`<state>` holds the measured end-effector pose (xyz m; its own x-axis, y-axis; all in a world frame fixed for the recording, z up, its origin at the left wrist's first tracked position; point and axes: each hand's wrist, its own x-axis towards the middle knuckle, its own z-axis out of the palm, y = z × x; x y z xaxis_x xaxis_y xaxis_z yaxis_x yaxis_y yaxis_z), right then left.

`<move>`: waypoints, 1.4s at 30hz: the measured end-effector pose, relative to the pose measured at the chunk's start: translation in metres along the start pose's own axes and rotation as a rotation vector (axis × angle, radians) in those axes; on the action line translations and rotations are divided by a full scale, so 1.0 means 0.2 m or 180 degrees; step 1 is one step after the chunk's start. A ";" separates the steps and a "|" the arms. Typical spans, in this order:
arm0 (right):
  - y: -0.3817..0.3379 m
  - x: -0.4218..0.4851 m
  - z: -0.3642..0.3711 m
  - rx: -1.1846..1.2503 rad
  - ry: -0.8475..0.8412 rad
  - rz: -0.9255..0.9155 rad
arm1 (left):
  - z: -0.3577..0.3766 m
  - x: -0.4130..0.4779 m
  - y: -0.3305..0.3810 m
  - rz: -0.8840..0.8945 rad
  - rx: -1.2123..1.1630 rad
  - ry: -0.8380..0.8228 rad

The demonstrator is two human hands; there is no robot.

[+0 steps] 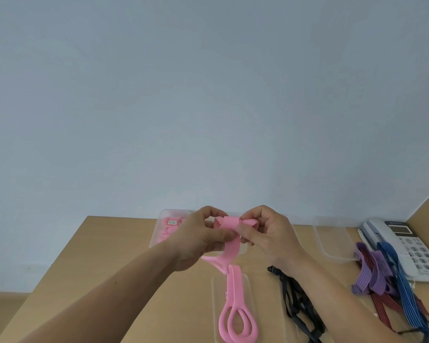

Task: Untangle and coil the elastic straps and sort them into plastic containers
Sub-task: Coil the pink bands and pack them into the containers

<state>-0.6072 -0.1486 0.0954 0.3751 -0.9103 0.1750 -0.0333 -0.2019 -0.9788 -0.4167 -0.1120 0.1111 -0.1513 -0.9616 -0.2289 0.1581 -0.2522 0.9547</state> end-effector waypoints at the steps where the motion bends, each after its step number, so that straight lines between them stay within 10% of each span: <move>1: 0.00 0.00 0.00 0.0032 0.0018 -0.0041 | 0.00 0.00 0.01 -0.0051 -0.0080 -0.0105; 13: 0.03 -0.04 0.01 -0.0735 0.0070 -0.0652 | 0.01 -0.03 0.04 -0.0263 -0.0229 -0.0303; 26: 0.02 0.01 0.00 0.0014 -0.0275 0.0489 | -0.01 0.00 -0.01 0.0240 0.0064 -0.0187; 42: 0.03 0.03 0.03 -0.0385 -0.0199 0.0150 | -0.06 0.01 0.00 -0.0146 0.0437 -0.0383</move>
<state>-0.5999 -0.1533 0.0907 0.4272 -0.8964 0.1184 -0.1623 -0.2049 -0.9652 -0.4047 -0.1152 0.1080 -0.2722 -0.9275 -0.2563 0.0151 -0.2704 0.9626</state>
